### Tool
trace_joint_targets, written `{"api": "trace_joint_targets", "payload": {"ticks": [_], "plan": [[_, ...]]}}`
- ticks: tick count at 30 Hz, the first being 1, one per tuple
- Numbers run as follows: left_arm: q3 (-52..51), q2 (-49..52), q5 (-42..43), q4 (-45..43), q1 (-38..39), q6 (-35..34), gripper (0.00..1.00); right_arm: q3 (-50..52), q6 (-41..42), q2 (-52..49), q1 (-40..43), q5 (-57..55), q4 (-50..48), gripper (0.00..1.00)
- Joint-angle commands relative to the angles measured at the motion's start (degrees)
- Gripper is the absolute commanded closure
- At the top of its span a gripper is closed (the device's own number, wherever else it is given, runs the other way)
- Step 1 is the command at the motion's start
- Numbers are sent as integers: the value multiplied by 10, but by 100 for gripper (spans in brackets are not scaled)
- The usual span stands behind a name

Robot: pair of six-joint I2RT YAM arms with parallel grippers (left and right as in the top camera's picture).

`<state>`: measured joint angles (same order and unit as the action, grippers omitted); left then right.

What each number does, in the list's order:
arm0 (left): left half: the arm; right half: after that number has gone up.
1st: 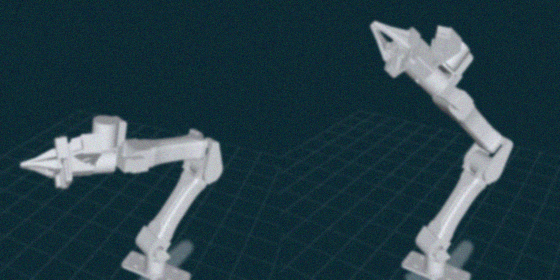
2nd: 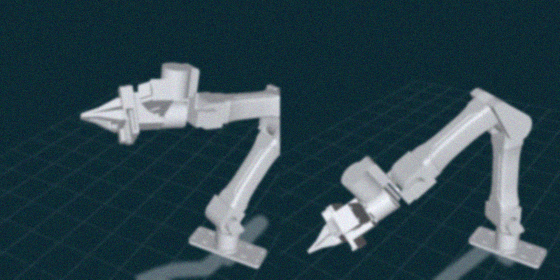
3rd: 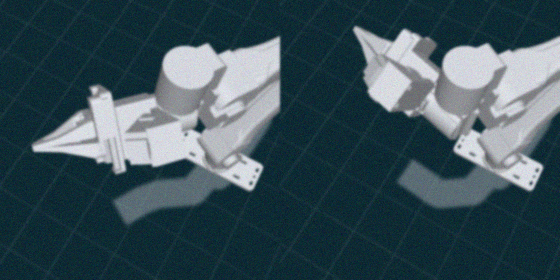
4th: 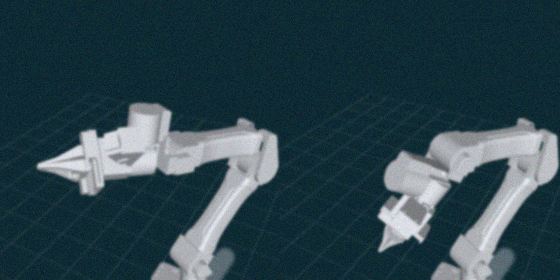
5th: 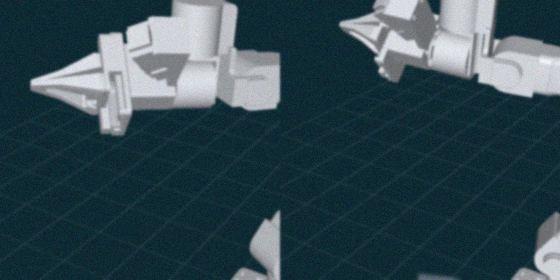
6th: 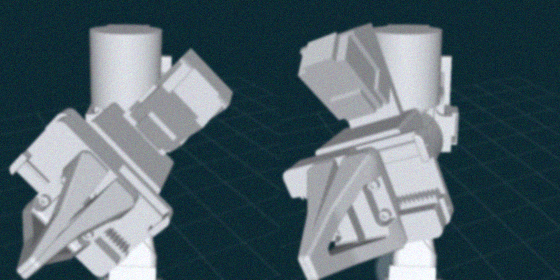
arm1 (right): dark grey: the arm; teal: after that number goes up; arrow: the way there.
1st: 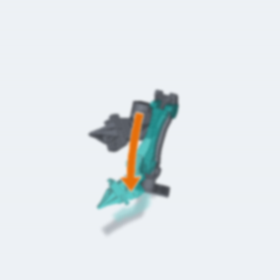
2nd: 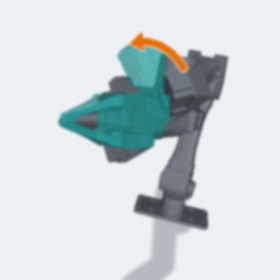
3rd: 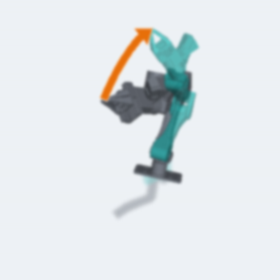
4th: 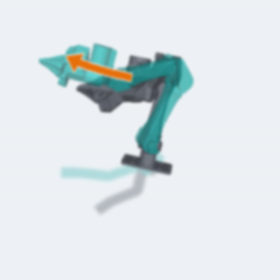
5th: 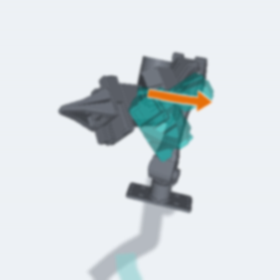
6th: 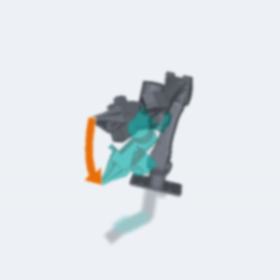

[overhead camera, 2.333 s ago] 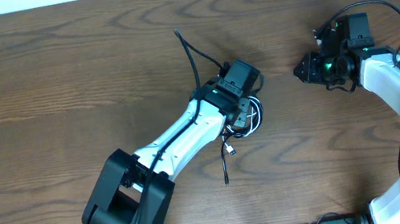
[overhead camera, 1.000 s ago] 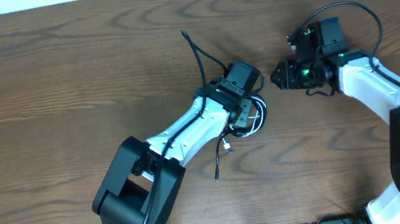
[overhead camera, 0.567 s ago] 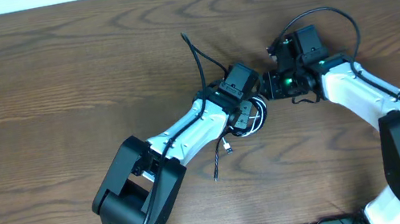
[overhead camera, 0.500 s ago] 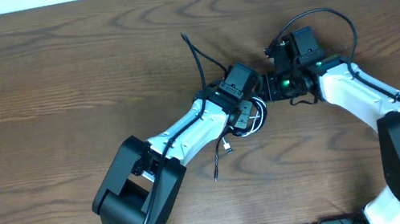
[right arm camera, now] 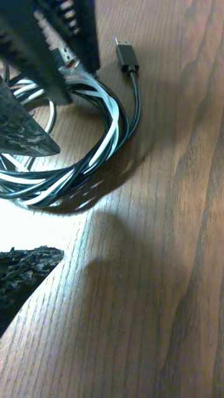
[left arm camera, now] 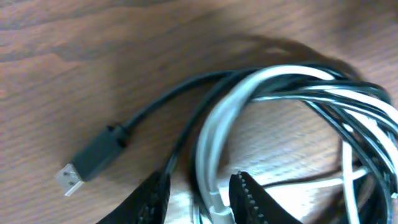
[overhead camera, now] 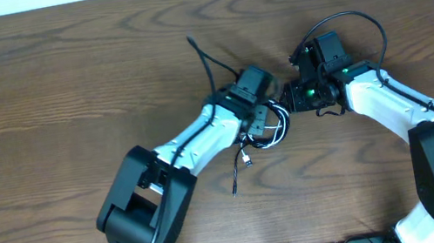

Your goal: Untangle cables

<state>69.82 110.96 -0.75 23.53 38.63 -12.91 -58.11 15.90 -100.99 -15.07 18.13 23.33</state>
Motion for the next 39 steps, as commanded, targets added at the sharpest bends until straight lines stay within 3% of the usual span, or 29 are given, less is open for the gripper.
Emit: {"api": "trace_joint_targets", "payload": {"ticks": [1,16,18,20,21,28,33,39], "plan": [[-7,6,71,-1,-31,-11,64,5,0,3,1,-9,0,56],[-14,12,106,-5,-40,-11,66,5,-6,3,0,60,-8,51],[-14,15,106,-10,-40,-11,74,5,-28,3,0,60,-8,49],[-14,16,106,-12,-40,-10,91,5,-40,3,-1,60,-8,47],[-14,16,106,-14,-40,-8,92,5,-42,3,-1,60,-8,46],[3,3,106,-9,-47,90,93,5,-78,3,-4,75,-9,43],[14,-26,111,-5,-67,95,93,5,-115,3,-7,115,-11,42],[13,-34,165,9,-109,95,93,5,-113,3,-9,170,-13,48]]}}
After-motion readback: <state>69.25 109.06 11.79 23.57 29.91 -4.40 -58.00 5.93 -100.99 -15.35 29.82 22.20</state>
